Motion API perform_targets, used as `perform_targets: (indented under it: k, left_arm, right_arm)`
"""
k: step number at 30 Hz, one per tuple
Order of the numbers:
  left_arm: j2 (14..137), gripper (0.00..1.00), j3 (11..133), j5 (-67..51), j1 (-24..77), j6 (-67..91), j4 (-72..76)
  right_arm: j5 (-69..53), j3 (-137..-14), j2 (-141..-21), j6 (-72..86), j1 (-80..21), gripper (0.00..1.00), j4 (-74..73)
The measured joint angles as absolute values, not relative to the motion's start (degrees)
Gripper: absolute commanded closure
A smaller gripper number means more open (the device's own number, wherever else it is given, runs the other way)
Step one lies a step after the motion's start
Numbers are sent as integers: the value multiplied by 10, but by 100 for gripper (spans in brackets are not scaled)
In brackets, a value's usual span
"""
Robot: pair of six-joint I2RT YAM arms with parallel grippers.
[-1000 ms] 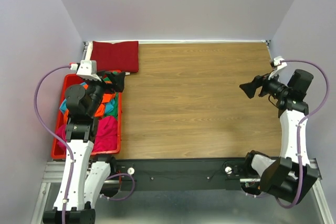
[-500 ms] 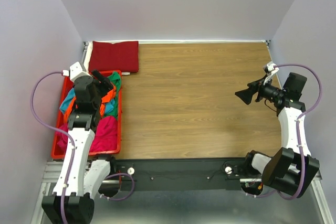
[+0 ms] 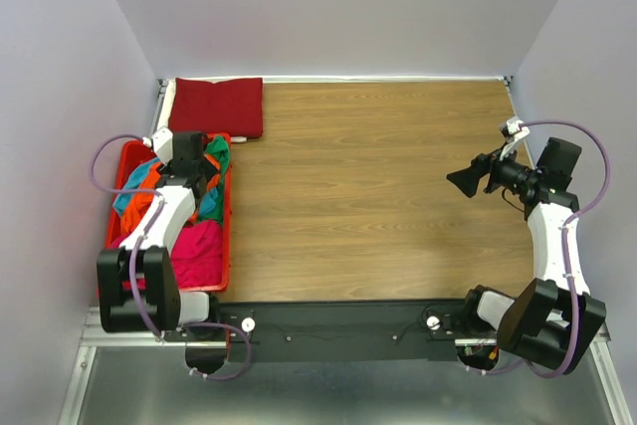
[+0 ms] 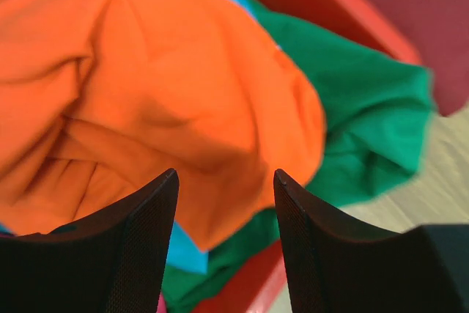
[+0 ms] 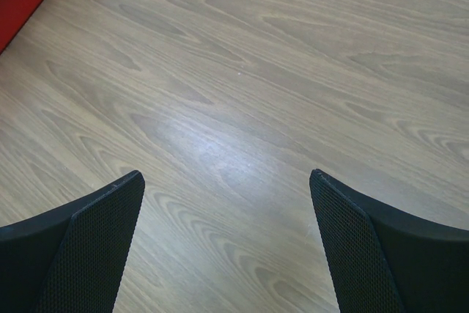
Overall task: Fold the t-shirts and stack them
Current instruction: Grab the tshirt from the pile
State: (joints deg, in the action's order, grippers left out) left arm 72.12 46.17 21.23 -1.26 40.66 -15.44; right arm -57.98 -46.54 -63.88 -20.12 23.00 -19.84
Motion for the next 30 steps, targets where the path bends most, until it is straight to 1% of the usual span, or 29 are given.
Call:
perform_targets:
  k: [2,3,4,5,7,9,12,15,20,23,26,29,30]
  left_arm:
    - [759,41,464,212,-17,411,-143]
    - [775,44,467,210,-18,412,-139]
    - [796,57,474,208,-20,412,-130]
    - [806,64,477,207,-22,412,-126]
    - [832,87,487,190,-31,405,-110]
    - [837,96,490,173,-41,400,-101]
    - [822,100,491,164,-47,387,-95]
    - [775,100,492,160,-48,353,-96]
    - [631,100,529,148,-48,279,-96]
    - [568,100,566,123,-48,255,-86]
    - [531,100,604,9,-49,230,-44]
    - [537,100,642,-126,-33,219,5]
    - [542,100,651,-156,-24,218,17]
  right_arm:
    - [-578,-465,-639,-200,230,0,-198]
    - [-577,-465,-639,-199,230,0,-198]
    - [-577,-465,-639,-199,230,0,-198]
    - [-577,-465,-639,-199,230,0,-198]
    - [-577,-465,-639,-199,230,0,-198]
    - [-577,-465,-639,-199,230,0,-198]
    - [-577,-465,-639,-199,230,0,-198]
    - [-577,-465,-639,-199,230,0,-198]
    - [-577,-465,-639,-197,230,0,-198]
    - [-577,-465,-639,-196,230,0,-198]
    - [-577,-465,-639,-196,230,0,-198]
    - [-577,-465,-639,-196,230,0,-198]
    - [-577,-465,-639,-195,230,0,-198]
